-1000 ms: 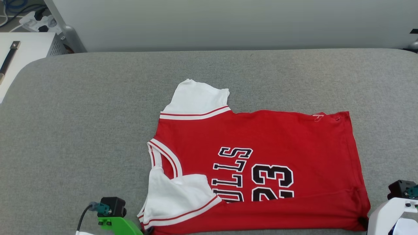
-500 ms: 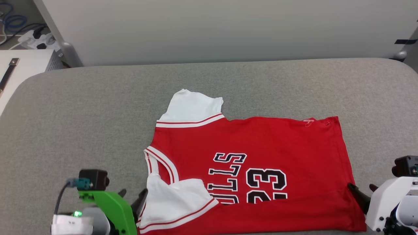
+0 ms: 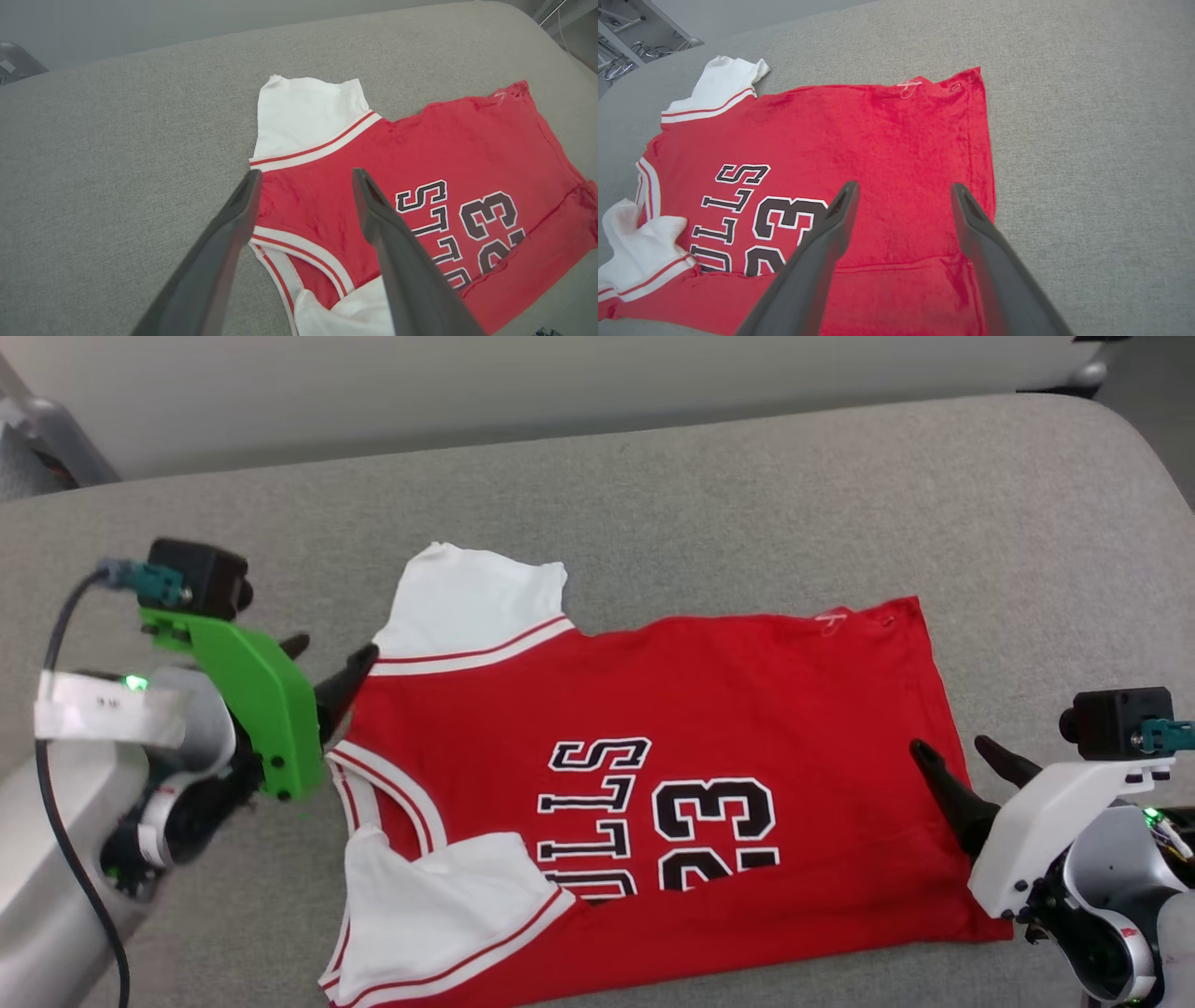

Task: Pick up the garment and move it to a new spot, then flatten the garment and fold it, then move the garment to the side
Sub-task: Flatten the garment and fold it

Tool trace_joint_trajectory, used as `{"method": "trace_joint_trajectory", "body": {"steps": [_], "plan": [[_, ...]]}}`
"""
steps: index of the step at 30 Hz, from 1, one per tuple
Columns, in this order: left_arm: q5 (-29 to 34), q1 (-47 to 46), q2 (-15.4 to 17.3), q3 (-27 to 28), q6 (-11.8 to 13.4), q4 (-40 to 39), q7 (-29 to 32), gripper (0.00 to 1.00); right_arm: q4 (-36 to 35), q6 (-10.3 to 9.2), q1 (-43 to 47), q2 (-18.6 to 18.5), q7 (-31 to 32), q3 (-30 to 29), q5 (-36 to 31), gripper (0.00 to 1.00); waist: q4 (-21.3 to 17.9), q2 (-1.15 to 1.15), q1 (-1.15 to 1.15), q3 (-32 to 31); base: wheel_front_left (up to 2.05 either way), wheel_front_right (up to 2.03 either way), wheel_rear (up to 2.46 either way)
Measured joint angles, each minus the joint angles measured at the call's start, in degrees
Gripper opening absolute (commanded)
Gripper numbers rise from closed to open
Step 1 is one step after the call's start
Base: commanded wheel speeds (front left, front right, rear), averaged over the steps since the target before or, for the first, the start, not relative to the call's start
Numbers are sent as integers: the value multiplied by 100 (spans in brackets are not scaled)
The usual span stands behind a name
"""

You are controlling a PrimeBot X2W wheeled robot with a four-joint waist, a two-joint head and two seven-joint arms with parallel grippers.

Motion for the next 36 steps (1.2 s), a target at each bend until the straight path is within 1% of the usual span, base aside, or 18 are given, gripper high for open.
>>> {"method": "trace_joint_trajectory", "body": {"steps": [4,9,12,16,23,31,35,36], "plan": [[-21,-706,38,-83,-240,491,662,100,65,0,-143,65,-151,155,-10,100,-224,0,0,280,0,0,0],[-27,-1491,-16,-189,-419,1269,1373,100,97,0,-323,77,-277,307,-8,100,-499,0,0,629,0,0,0],[-26,-1894,-113,-216,-465,1728,1656,100,85,0,-429,85,-323,386,-7,100,-645,0,0,835,0,0,0],[-8,-2342,-222,-272,-553,2296,1879,100,54,0,-523,97,-363,480,-7,100,-818,0,1,1102,0,0,0],[199,-2886,-365,-365,-730,3104,1909,100,5,0,-688,121,-446,616,-7,100,-1045,0,1,1540,0,0,0],[391,-3114,-515,-471,-1007,3702,1601,100,36,0,-757,134,-499,702,-7,100,-1214,0,1,1852,0,0,0],[439,-3231,-576,-501,-1094,3946,1452,100,77,0,-758,137,-506,712,-7,100,-1254,0,1,1906,0,0,0],[439,-3244,-583,-522,-1138,4001,1497,35,85,0,-758,137,-522,712,-7,100,-1256,0,1,1907,0,0,0]]}}
